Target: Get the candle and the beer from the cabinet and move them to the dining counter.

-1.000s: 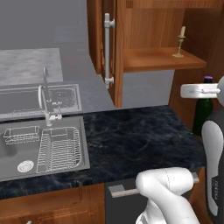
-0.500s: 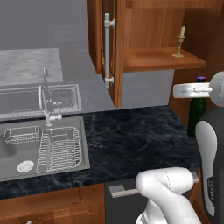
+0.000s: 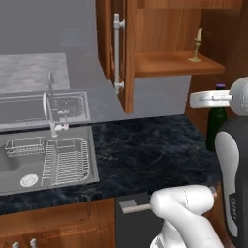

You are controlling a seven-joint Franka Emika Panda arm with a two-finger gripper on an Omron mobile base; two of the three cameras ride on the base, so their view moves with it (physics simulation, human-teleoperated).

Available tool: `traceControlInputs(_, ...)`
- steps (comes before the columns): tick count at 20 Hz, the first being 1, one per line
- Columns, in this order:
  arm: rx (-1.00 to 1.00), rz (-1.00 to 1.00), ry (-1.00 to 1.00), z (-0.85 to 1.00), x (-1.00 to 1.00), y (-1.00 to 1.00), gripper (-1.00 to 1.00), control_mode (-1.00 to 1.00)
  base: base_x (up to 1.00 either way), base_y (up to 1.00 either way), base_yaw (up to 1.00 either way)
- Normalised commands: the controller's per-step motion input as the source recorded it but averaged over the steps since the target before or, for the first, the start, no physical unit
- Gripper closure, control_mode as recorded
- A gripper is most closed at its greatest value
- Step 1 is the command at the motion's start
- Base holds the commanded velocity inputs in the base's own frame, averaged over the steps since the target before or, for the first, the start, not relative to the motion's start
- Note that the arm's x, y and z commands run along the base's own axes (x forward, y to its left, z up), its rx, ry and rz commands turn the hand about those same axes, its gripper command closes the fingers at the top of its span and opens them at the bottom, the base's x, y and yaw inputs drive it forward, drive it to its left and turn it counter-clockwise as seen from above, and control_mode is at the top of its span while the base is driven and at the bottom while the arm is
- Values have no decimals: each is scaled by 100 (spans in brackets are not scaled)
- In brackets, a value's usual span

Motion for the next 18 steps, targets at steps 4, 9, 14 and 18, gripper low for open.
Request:
traceControlInputs(4,0,0,0,0,0,0,100,100,-100,-13,5)
traceControlInputs(9,0,0,0,0,0,0,100,100,-100,-33,30)
traceControlInputs(14,0,0,0,0,0,0,100,100,-76,-2,79)
traceControlInputs(18,0,0,0,0,0,0,100,100,-20,5,100)
